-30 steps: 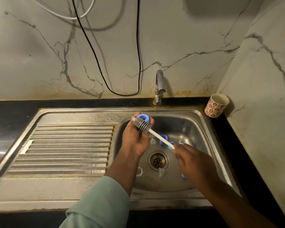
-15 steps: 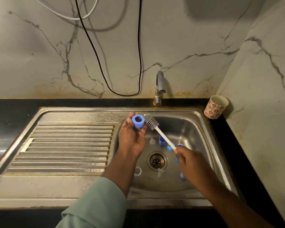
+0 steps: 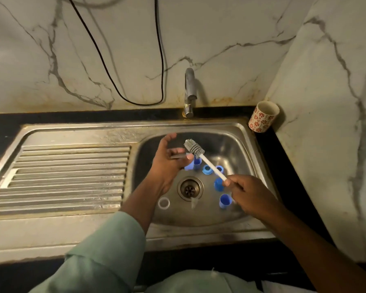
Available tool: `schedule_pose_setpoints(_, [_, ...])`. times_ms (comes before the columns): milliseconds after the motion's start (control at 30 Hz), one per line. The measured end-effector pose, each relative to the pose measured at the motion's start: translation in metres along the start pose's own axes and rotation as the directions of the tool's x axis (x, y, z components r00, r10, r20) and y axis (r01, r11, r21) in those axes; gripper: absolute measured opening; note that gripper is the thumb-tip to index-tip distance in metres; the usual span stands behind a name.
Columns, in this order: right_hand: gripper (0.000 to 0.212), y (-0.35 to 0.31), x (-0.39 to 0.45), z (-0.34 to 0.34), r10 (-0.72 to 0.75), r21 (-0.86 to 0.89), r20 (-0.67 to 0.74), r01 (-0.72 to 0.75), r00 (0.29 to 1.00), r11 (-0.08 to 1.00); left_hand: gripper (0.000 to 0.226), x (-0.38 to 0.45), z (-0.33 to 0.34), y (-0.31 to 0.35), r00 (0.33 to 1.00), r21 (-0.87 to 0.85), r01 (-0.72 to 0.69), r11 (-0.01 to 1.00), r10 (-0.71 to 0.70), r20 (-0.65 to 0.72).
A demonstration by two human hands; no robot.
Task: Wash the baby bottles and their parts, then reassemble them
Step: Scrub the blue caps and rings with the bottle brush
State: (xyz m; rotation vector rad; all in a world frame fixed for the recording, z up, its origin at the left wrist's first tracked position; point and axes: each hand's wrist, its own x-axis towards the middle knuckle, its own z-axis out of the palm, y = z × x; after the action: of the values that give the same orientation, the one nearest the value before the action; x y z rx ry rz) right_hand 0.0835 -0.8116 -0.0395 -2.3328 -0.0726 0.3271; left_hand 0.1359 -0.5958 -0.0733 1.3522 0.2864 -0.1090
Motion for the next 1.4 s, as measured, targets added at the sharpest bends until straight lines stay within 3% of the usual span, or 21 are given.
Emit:
schedule_pose_setpoints(167, [0.022,0.03,0.004,-0.018,0.176,0.193,0.091,-0.19,0.98,0.962,0.098,0.011,0.001,-0.028,0.998,0.275,-0.03,0.961,0.011,0.068])
schedule_pose_setpoints(300, [0.018,0.05,0.02,-0.02,0.209,0.102,-0.008,-0.207,0.978,0.973,0.087,0.027,0.018,-0.069,0.973,0.503,0.083,0.86,-0.178,0.144])
schedule_pose_setpoints(433, [0.019,0.064,0.043,-0.008,0.157,-0.002,0.023,-0.157,0.987,0.988,0.058,0.049,0.035,-0.13,0.859,0.836,0.041,0.548,-0.446,0.251])
schedule_pose_setpoints(533, [0.017,0.079,0.059,-0.002,0.156,-0.031,0.017,-0.155,0.988,0.987,0.055,0.063,0.042,-0.17,0.759,0.931,-0.261,0.256,-0.541,0.362])
schedule_pose_setpoints(633, [0.019,0.097,0.07,-0.001,0.19,-0.01,-0.026,-0.19,0.981,0.982,0.072,0.071,0.046,-0.203,0.703,0.877,-0.469,0.103,-0.558,0.441])
schedule_pose_setpoints(767, [0.02,0.11,0.08,-0.003,0.235,0.029,-0.025,-0.234,0.972,0.972,0.065,0.072,0.049,-0.222,0.704,0.839,-0.542,0.054,-0.517,0.487])
schedule_pose_setpoints(933, [0.024,0.115,0.096,-0.009,0.258,0.023,0.011,-0.258,0.966,0.966,0.049,0.078,0.045,-0.216,0.754,0.901,-0.411,0.136,-0.505,0.42])
schedule_pose_setpoints(1067, [0.023,0.117,0.108,-0.01,0.275,0.033,-0.018,-0.275,0.961,0.961,0.026,0.098,0.047,-0.191,0.844,0.895,-0.362,0.261,-0.316,0.434])
schedule_pose_setpoints(1200, [0.023,0.118,0.115,-0.005,0.269,-0.043,-0.095,-0.274,0.958,0.961,0.022,0.146,0.073,-0.171,0.925,0.896,-0.295,0.331,-0.135,0.354])
schedule_pose_setpoints(1300, [0.023,0.12,0.117,-0.002,0.228,-0.102,-0.097,-0.238,0.969,0.966,0.035,0.18,0.101,-0.176,0.933,0.924,-0.212,0.317,-0.214,0.288])
schedule_pose_setpoints(1400, [0.024,0.123,0.12,-0.001,0.206,-0.127,-0.095,-0.217,0.974,0.968,0.027,0.2,0.122,-0.186,0.932,0.96,-0.095,0.262,-0.314,0.178])
